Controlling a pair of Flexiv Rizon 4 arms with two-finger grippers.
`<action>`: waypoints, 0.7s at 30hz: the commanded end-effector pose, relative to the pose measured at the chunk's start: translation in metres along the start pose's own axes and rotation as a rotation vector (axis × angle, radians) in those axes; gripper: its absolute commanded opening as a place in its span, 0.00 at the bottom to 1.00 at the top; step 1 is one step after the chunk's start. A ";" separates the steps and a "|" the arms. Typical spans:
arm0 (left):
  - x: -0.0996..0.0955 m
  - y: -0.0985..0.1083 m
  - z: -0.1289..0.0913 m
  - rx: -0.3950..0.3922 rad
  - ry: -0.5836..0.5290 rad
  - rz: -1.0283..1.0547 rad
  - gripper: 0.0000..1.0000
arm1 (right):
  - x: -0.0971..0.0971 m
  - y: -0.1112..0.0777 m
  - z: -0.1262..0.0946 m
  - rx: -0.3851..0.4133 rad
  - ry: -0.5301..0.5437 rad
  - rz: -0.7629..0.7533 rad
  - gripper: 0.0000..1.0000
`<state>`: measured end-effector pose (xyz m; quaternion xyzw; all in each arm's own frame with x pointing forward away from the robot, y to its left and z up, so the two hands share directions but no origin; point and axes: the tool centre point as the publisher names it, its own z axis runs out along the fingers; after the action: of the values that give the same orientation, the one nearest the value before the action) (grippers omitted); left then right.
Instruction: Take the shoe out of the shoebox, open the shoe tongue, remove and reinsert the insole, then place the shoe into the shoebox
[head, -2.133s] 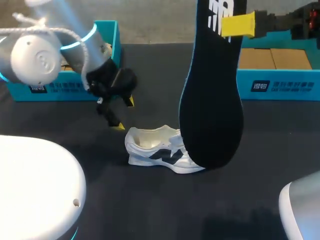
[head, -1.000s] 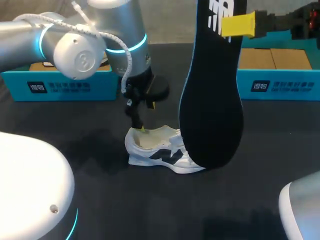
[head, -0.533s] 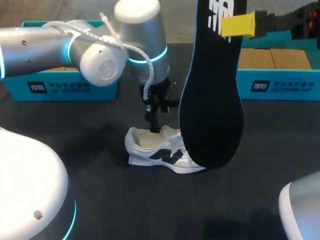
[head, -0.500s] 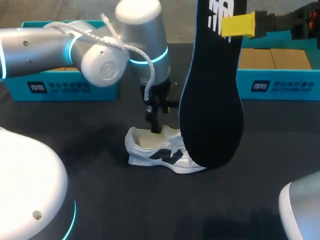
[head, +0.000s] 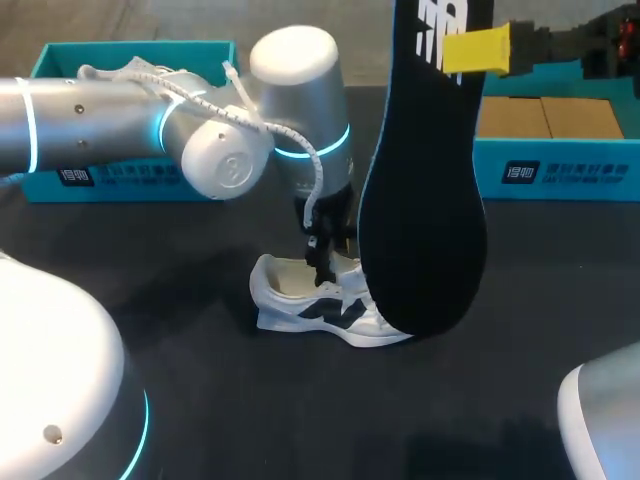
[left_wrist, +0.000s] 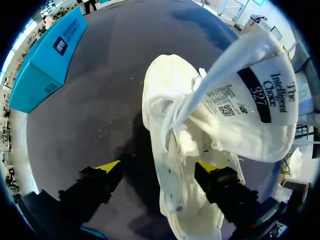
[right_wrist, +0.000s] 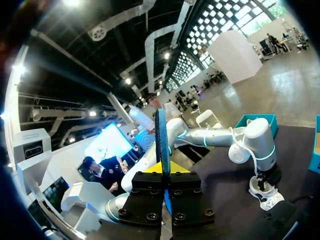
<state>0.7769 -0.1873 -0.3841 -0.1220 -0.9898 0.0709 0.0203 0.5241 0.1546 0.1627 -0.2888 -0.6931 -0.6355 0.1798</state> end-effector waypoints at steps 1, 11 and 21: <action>0.001 -0.001 0.004 -0.006 -0.004 -0.002 0.67 | 0.001 0.003 0.002 0.004 -0.002 0.002 0.00; 0.005 -0.001 0.006 0.001 -0.004 -0.006 0.00 | 0.001 0.003 0.002 0.004 -0.002 0.002 0.00; 0.010 0.003 0.008 0.014 0.002 0.002 0.00 | 0.001 0.003 0.002 0.004 -0.002 0.002 0.00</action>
<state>0.7688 -0.1882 -0.3902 -0.1215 -0.9897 0.0720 0.0230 0.5241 0.1546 0.1627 -0.2888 -0.6931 -0.6355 0.1798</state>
